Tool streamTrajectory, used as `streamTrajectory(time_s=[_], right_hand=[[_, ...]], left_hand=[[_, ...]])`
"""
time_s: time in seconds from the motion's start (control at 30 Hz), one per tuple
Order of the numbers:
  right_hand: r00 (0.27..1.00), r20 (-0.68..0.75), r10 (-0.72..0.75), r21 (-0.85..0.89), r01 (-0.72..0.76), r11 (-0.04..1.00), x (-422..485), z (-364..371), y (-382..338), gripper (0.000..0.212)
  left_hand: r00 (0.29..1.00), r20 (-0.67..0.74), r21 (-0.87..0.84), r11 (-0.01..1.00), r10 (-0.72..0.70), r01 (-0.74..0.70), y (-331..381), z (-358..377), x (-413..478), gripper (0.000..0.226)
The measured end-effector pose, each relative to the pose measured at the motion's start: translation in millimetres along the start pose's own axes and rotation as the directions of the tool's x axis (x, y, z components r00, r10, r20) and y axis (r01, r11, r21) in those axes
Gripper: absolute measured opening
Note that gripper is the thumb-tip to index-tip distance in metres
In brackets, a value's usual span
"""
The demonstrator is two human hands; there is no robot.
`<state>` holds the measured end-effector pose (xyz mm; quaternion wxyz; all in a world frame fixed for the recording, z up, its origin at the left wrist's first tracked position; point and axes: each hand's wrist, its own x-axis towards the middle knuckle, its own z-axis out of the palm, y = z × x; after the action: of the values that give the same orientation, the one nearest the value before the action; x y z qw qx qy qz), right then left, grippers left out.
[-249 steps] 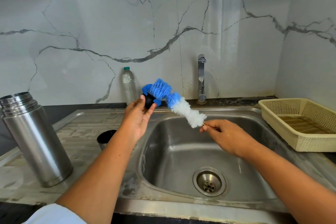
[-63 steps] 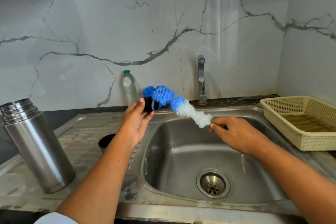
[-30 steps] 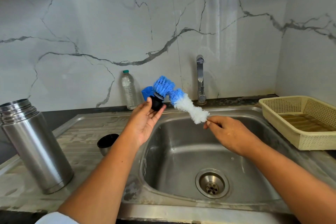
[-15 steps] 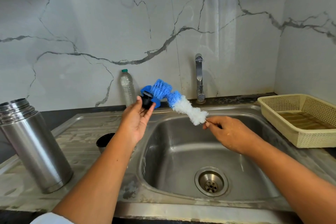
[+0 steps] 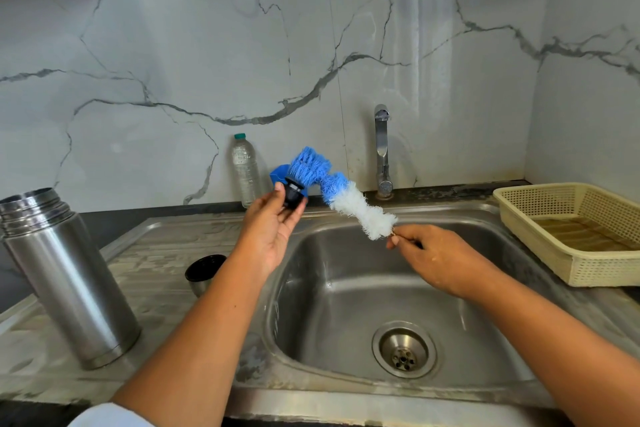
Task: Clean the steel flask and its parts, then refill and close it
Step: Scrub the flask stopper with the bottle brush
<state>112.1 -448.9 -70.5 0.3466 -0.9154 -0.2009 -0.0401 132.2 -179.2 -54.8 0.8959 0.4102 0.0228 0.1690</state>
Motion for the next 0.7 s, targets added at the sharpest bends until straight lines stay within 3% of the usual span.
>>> streamTrajectory(time_s=[0.07,0.2,0.37,0.5,0.63,0.7], right_hand=[[1.0,0.008,-0.003,-0.013,0.003,1.0,-1,-1,1,0.024],[1.0,-0.002,-0.004,0.004,0.004,1.0,1,3,-1,0.024],[1.0,0.017,-0.004,-0.003,0.004,1.0,0,1,1,0.024],[1.0,0.018,0.001,0.022,-0.001,1.0,1,3,0,0.025],[0.999,0.031,0.013,0.022,-0.014,1.0,-1,0,2,0.025],[0.999,0.034,0.013,0.02,-0.013,1.0,-1,0,1,0.026]], left_hand=[[0.999,-0.024,-0.011,1.0,0.021,-0.021,3,-4,2,0.032],[0.995,0.078,0.138,0.989,-0.063,0.052,-5,0,-4,0.018],[0.999,-0.027,0.014,0.999,0.043,-0.043,6,-5,3,0.038],[0.996,0.063,0.103,0.993,-0.069,0.062,-2,-3,-4,0.032],[0.999,-0.042,-0.037,0.999,0.017,-0.019,3,-4,4,0.031],[1.0,-0.029,-0.016,1.0,-0.004,0.004,3,-7,4,0.027]])
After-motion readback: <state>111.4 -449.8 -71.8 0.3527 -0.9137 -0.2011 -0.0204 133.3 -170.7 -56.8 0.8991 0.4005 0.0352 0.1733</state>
